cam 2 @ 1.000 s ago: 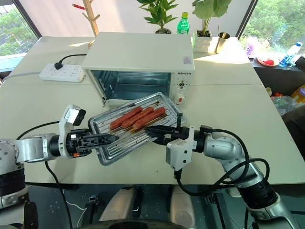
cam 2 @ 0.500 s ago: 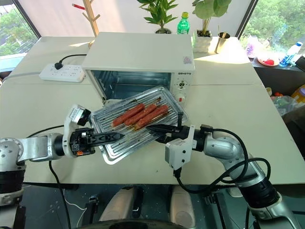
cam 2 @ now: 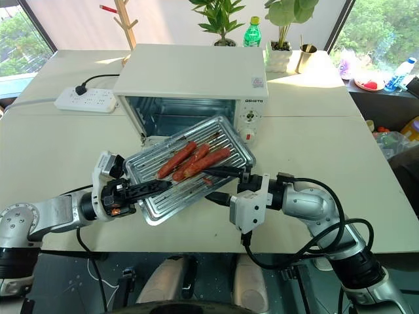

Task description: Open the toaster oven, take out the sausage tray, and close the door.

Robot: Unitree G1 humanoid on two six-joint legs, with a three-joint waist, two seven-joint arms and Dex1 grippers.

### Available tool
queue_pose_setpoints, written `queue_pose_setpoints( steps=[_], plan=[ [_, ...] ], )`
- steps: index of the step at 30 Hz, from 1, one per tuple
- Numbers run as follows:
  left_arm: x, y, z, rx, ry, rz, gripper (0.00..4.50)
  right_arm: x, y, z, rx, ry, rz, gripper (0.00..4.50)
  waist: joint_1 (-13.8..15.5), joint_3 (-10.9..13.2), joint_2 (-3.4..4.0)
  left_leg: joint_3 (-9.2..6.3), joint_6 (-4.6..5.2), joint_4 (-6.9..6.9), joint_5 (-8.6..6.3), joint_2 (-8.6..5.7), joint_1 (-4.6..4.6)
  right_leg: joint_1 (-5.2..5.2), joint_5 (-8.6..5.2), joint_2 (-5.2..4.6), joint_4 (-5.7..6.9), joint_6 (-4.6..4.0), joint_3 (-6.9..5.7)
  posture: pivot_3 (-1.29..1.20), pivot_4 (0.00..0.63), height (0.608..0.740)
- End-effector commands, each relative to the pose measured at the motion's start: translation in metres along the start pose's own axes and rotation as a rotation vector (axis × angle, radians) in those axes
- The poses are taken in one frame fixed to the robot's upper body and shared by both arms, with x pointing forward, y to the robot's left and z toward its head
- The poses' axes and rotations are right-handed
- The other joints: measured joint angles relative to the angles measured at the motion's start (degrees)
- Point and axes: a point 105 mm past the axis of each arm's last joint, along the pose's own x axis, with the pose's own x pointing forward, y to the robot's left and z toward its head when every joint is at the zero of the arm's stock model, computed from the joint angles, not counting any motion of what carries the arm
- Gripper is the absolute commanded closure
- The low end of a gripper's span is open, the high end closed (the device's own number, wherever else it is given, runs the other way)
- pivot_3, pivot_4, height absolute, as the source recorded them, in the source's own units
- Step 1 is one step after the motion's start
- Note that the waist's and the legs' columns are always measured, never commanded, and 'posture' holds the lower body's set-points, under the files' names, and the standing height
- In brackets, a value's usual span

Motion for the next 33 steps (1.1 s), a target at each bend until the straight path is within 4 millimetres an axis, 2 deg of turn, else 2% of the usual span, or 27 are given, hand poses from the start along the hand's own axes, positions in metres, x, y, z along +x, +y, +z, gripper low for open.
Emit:
queue_pose_setpoints(
  steps=[1, 10, 16, 25, 33],
  plan=[
    [-0.003, -0.011, 0.008, 0.037, -0.055, -0.039, 4.50, -0.005, -0.009, 0.010, -0.028, -0.020, -0.028, 0.78, 0.05, 0.00, 0.00, 0.00, 0.00, 0.00, 0.00, 0.00, 0.00, 0.00, 0.00, 0.00, 0.00, 0.00, 0.00, 0.00, 0.150, 0.717],
    [-0.008, -0.005, 0.007, 0.014, -0.196, -0.023, 4.50, -0.019, -0.015, 0.004, 0.000, 0.023, -0.035, 0.78, 0.04, 0.00, 0.00, 0.00, 0.02, -0.01, -0.01, 0.00, -0.01, 0.01, -0.03, -0.03, -0.02, 0.01, 0.00, 0.00, 0.150, 0.717],
    [-0.012, -0.003, -0.009, -0.021, -0.318, -0.009, 4.50, -0.033, -0.029, -0.008, 0.087, 0.084, -0.081, 0.78, 0.06, 0.00, 0.00, 0.01, 0.02, -0.02, -0.02, 0.01, -0.03, 0.01, -0.08, -0.05, -0.08, -0.06, 0.00, 0.00, 0.150, 0.717],
    [-0.033, -0.012, -0.038, -0.054, -0.501, 0.067, 4.50, -0.052, -0.043, -0.048, 0.411, 0.211, -0.202, 0.78, 0.11, 0.01, 0.02, 0.02, 0.06, -0.09, -0.06, 0.05, -0.11, 0.07, -0.17, -0.06, -0.42, -0.16, -0.01, 0.00, 0.150, 0.717],
    [-0.058, -0.029, -0.054, -0.061, -0.705, 0.148, 4.50, -0.054, -0.020, -0.082, 0.601, 0.286, -0.152, 0.78, 0.11, 0.00, 0.14, 0.05, 0.32, -0.10, -0.22, 0.05, -0.43, 0.00, -0.17, -0.06, -0.85, -0.16, -0.08, 0.00, 0.150, 0.717]
  ],
)
